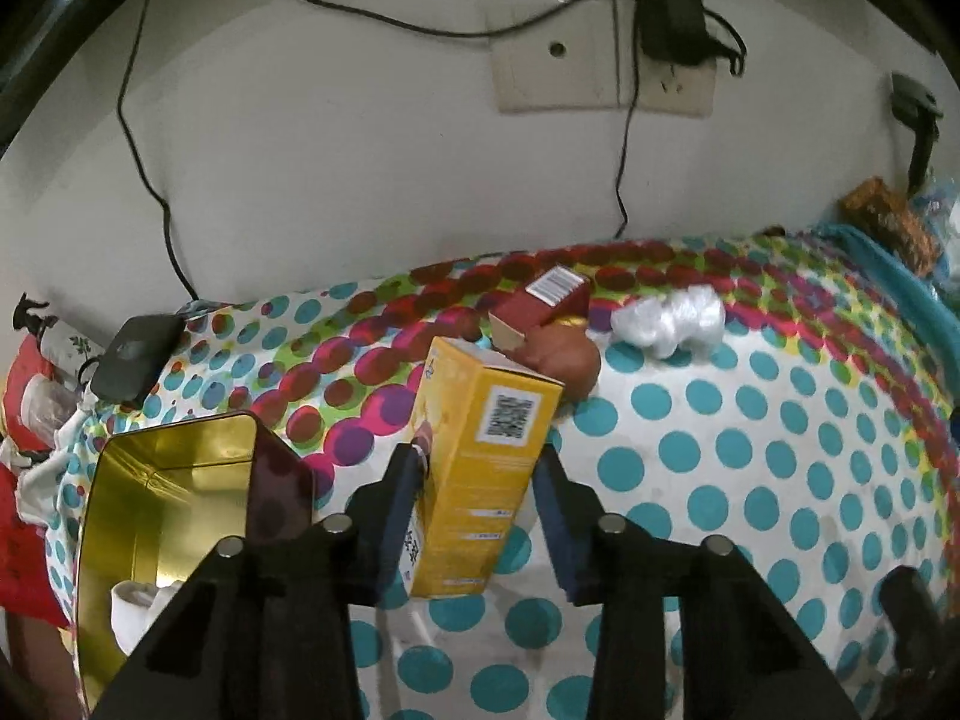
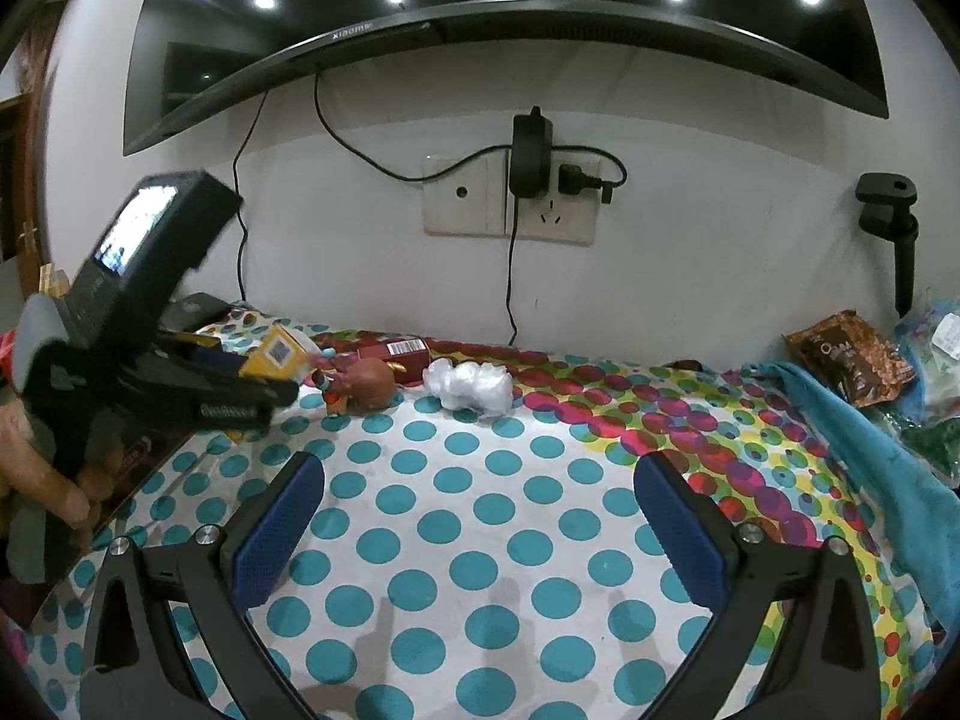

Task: Organize objects
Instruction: 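Grasp the yellow QR-code box upright with the left tool, then carry the yellow box into the gold tray and open the left tool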

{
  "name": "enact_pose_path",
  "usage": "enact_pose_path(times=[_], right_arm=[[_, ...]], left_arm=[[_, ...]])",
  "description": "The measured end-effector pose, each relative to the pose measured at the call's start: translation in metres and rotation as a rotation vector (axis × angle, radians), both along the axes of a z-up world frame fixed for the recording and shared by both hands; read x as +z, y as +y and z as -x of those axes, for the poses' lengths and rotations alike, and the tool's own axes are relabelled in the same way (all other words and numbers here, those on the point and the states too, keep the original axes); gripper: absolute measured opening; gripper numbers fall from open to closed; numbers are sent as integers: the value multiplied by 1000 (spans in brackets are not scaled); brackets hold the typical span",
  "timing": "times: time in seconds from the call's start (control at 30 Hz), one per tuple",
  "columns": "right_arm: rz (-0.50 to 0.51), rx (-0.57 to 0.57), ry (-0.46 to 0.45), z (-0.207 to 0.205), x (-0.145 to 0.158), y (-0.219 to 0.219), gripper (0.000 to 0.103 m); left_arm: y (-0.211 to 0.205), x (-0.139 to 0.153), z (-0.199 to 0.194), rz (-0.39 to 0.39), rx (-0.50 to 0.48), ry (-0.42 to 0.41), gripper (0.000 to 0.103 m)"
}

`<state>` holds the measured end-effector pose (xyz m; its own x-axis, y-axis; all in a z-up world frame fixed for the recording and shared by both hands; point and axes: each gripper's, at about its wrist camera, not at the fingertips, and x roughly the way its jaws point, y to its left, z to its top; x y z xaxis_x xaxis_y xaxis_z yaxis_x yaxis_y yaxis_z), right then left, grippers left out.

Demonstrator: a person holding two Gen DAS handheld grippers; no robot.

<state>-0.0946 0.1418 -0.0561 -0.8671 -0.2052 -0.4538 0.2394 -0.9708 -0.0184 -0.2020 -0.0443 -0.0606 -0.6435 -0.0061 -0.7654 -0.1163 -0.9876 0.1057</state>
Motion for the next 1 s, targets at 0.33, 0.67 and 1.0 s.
enact_pose_path(times=[0.33, 0.67, 1.0], right_arm=[[-2, -10, -2, 1, -1, 1, 103], [-41, -56, -30, 5, -3, -2, 103], [-53, -95, -58, 10, -6, 0, 103]], left_arm=[[6, 11, -11, -9, -27, 24, 32], [-9, 53, -49, -69, -29, 63, 32], [-78, 92, -102, -112, 71, 41, 33]])
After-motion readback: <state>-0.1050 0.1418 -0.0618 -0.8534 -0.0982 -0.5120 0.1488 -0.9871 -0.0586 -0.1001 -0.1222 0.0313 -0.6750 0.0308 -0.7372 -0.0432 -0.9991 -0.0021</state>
